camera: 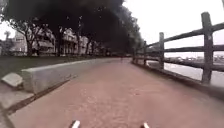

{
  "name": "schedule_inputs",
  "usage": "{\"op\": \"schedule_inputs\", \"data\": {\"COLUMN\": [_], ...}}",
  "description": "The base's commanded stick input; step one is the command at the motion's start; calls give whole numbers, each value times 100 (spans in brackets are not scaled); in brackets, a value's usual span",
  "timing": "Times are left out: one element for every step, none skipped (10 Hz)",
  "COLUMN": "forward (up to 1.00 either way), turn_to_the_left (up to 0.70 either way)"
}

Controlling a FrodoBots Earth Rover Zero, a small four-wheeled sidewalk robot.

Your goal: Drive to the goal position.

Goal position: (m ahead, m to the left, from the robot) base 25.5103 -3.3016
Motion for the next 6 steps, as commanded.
{"op": "schedule_inputs", "data": {"forward": [70,70,70,70,70,70], "turn_to_the_left": [0,0,0,0,0,0]}}
